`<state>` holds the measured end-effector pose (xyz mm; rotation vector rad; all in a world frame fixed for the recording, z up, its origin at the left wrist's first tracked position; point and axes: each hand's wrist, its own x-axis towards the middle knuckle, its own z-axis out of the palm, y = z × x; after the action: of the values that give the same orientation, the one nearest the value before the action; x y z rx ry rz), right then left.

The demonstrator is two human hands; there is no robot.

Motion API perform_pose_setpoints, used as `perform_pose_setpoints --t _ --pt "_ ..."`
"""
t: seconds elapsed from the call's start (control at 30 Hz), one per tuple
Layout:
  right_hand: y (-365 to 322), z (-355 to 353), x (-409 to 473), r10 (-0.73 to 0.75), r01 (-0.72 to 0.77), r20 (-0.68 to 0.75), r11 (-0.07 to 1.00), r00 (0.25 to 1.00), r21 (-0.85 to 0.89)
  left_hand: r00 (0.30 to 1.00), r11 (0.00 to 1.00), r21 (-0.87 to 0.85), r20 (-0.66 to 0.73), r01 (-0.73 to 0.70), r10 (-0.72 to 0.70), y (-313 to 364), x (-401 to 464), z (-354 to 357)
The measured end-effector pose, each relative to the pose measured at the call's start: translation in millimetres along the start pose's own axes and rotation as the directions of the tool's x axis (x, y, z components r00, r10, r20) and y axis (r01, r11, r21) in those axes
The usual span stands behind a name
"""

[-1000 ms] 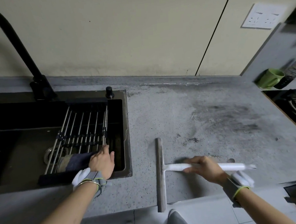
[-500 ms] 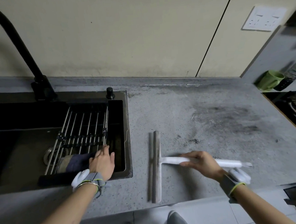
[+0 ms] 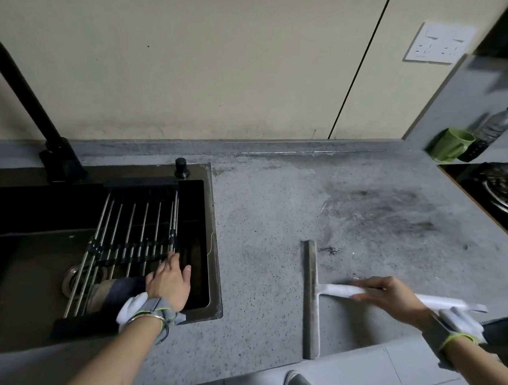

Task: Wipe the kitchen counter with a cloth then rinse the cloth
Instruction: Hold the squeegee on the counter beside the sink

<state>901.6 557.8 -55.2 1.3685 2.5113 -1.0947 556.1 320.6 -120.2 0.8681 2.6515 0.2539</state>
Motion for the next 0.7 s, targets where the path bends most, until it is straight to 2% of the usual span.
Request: perform_pose_setpoints --t 0.1,0.43,0.6,0.7 --pt "-15 12 7 -0.034 0.036 0.034 0.998 0.999 -0.06 1.0 0.999 0.035 0.003 0.007 -0.007 0 3 -3" --pt "-73 57 26 -0.176 0.188 0.153 0.98 0.972 -0.068 0.998 0.995 0.102 0.061 0.01 -0.016 0 11 -17" --pt "-95 73 31 -0.3 0.325 0.17 0.935 0.939 -0.145 0.998 0.991 0.134 0.06 -0.005 -0.003 0 12 -19" --pt "-98 69 29 -0.294 0.32 0.187 0.939 0.937 -0.127 0.998 0.99 0.136 0.07 -0.02 0.011 -3 13 -19"
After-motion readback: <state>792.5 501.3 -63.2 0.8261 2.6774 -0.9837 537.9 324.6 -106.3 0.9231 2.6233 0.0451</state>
